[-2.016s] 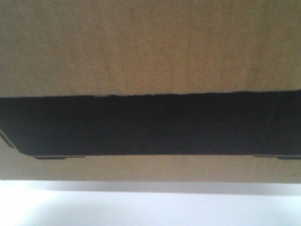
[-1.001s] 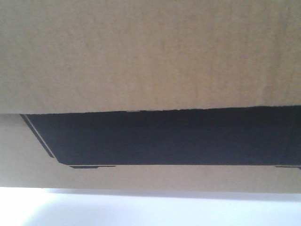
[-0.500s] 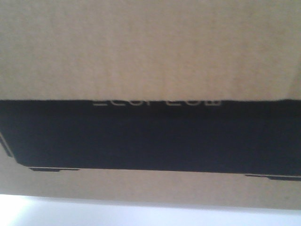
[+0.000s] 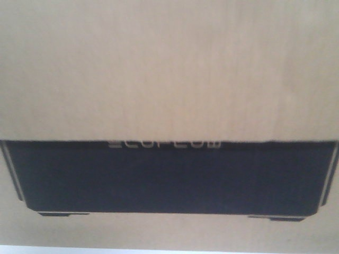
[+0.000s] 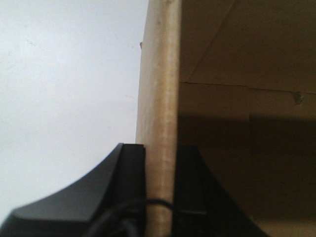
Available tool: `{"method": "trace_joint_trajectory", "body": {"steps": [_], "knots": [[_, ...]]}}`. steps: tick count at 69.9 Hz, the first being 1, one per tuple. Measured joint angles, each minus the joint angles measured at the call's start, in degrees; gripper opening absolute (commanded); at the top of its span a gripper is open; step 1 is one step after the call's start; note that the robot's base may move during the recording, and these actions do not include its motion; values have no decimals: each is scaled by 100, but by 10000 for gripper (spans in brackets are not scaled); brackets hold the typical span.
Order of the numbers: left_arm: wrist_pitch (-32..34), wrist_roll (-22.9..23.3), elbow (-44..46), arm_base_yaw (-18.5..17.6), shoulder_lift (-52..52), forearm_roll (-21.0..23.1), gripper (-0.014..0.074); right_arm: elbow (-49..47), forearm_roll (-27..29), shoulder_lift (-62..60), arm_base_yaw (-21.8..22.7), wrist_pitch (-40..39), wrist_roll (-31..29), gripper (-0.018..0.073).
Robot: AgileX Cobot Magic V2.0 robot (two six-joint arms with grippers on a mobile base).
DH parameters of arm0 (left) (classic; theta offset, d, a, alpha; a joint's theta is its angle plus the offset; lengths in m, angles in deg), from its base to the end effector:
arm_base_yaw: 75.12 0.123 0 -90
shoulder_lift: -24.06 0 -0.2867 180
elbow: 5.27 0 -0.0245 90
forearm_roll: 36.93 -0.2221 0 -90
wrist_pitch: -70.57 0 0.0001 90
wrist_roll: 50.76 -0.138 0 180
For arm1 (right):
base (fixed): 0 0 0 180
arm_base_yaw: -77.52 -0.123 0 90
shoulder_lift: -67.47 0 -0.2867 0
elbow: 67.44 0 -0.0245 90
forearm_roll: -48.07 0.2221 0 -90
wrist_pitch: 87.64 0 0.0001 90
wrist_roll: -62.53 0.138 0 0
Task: Grab box from left shelf to table start
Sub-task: 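Lower the box with both grippers onto the white table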
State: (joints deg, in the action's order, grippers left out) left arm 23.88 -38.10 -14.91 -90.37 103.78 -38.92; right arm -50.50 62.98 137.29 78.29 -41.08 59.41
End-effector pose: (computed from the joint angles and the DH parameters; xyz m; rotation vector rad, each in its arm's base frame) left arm 0.2579 -0.0667 0.3327 0.0701 2.3813 -0.1915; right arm 0.2219 0.0228 0.3377 0.0656 2.3084 0.2747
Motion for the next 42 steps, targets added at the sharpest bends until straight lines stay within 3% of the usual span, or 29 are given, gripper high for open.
{"method": "trace_joint_trajectory", "body": {"steps": [42], "knots": [[357,0,33,17,603,-22,-101,0,-10,562,0,-317,-102,59]]}}
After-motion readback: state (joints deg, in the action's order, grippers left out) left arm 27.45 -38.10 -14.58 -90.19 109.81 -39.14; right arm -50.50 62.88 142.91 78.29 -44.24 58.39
